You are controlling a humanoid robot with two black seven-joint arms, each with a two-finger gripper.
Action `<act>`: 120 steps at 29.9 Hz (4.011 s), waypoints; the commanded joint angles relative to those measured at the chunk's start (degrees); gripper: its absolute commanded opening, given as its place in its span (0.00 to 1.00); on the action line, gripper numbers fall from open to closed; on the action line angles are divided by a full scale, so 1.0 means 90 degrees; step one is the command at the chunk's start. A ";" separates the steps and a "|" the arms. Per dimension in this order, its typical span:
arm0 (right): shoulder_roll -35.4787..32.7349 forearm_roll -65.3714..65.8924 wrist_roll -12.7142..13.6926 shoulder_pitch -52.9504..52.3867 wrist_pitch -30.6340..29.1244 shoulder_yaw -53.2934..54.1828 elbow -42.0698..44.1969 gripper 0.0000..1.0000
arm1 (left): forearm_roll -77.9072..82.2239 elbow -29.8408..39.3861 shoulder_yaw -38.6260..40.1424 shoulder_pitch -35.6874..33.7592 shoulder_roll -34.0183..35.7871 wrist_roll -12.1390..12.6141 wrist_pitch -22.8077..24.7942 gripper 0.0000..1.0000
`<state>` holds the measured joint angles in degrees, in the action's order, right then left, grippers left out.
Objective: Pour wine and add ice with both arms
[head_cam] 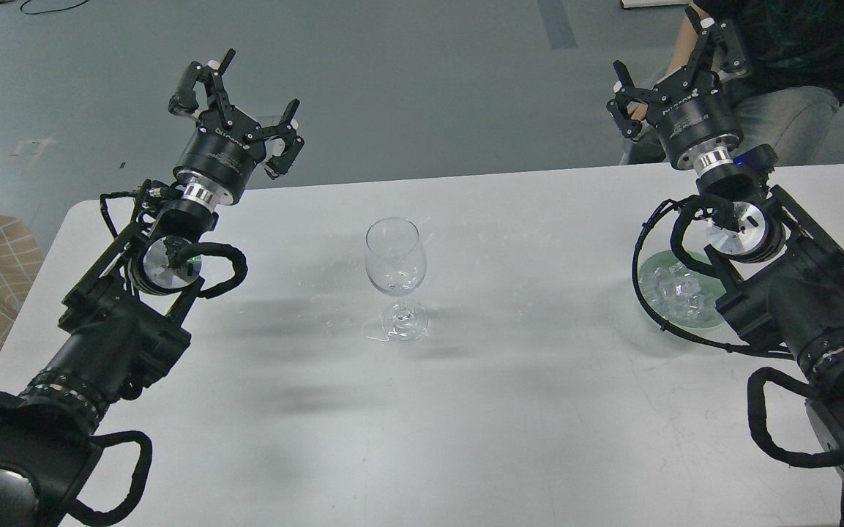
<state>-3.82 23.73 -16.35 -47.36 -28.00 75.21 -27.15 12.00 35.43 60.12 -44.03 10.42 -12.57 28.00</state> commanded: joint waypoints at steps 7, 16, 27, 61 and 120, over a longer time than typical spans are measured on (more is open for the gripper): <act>-0.0005 0.0000 0.0010 0.0008 0.0000 0.0003 -0.0001 1.00 | 0.0005 -0.0011 -0.0088 0.0000 0.0024 0.0020 0.0000 0.98; -0.0024 0.0000 0.0039 0.0018 0.0000 -0.0046 -0.0001 1.00 | -0.0180 -0.0050 0.0009 -0.0010 0.0034 -0.0107 0.0000 0.98; -0.0092 0.0000 0.0039 -0.0060 0.0000 -0.0134 -0.0001 1.00 | -0.0337 -0.0196 -0.0127 0.0000 0.0083 -0.0020 0.0000 0.98; -0.0083 0.0010 0.0078 0.0008 0.0000 -0.0163 -0.0001 1.00 | -0.0844 -0.0177 -0.0010 0.0059 0.0005 0.0273 0.0000 0.98; -0.0015 0.0010 0.0185 -0.0060 0.0000 -0.0173 0.0135 1.00 | -0.5132 0.5780 0.2969 0.7899 0.3267 0.1905 -0.0298 0.99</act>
<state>-3.98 23.82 -14.67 -47.81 -28.00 73.67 -26.08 -33.75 86.56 86.53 23.31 40.70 4.81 25.92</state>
